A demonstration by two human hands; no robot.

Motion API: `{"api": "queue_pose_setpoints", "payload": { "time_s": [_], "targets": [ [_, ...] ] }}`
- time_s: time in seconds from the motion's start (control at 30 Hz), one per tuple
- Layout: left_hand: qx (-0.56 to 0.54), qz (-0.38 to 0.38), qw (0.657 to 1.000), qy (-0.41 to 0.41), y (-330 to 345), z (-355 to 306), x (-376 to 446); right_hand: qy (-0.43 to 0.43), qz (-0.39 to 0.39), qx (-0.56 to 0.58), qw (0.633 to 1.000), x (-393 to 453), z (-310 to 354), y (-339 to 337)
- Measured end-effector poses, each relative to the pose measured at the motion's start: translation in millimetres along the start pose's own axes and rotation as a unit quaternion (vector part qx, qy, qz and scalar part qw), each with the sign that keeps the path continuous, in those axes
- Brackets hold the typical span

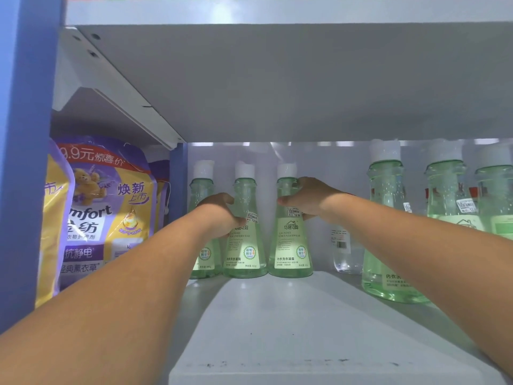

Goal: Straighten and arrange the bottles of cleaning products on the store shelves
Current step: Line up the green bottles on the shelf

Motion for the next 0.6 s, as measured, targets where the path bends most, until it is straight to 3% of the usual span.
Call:
{"api": "queue_pose_setpoints", "payload": {
  "time_s": [0.3, 0.47, 0.53, 0.6],
  "targets": [
    [0.053, -0.002, 0.999, -0.006, 0.8, -1.7, -0.5, 0.014, 0.002, -0.070, 0.997, -4.7, 3.0, -0.4],
    [0.130, -0.059, 0.990, -0.002, -8.9, -16.5, -26.2, 0.007, -0.005, -0.136, 0.991, -41.7, 35.7, -23.9],
    [0.085, -0.100, 0.991, 0.015, -16.6, -33.6, -43.1, -0.024, -0.002, -0.072, 0.997, -68.9, 50.4, -47.0],
    [-0.030, -0.084, 0.995, 0.037, -12.3, -57.4, -64.3, -0.062, -0.004, -0.003, 0.998, -102.3, 59.5, -81.2]
  ]
}}
Point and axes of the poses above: each hand's wrist, its own x-axis towards the middle knuckle, its own y-axis out of the palm, z = x × y, the point moved 7 cm from there along x, towards the middle knuckle, and after that the axes turned 12 degrees about -y, right-handed, at the moved point
